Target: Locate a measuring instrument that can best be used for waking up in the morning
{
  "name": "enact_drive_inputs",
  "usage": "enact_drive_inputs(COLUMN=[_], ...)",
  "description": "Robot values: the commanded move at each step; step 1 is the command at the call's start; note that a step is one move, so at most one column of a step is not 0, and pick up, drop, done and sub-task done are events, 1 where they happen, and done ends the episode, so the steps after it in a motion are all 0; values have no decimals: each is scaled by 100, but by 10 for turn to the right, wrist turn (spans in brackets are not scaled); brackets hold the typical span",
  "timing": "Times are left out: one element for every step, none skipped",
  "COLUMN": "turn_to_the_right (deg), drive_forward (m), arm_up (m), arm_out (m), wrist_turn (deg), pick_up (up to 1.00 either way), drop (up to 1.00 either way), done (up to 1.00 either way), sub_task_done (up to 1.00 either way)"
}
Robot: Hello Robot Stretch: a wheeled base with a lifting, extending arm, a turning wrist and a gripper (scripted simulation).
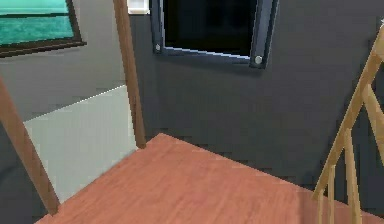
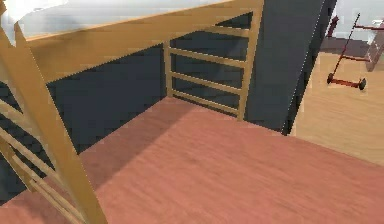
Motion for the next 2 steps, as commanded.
enact_drive_inputs(turn_to_the_right=[0,-300], drive_forward=[10,0], arm_up=[0,0], arm_out=[0,0], wrist_turn=[0,0], pick_up=[0,0], drop=[0,0], done=[0,0], sub_task_done=[0,0])
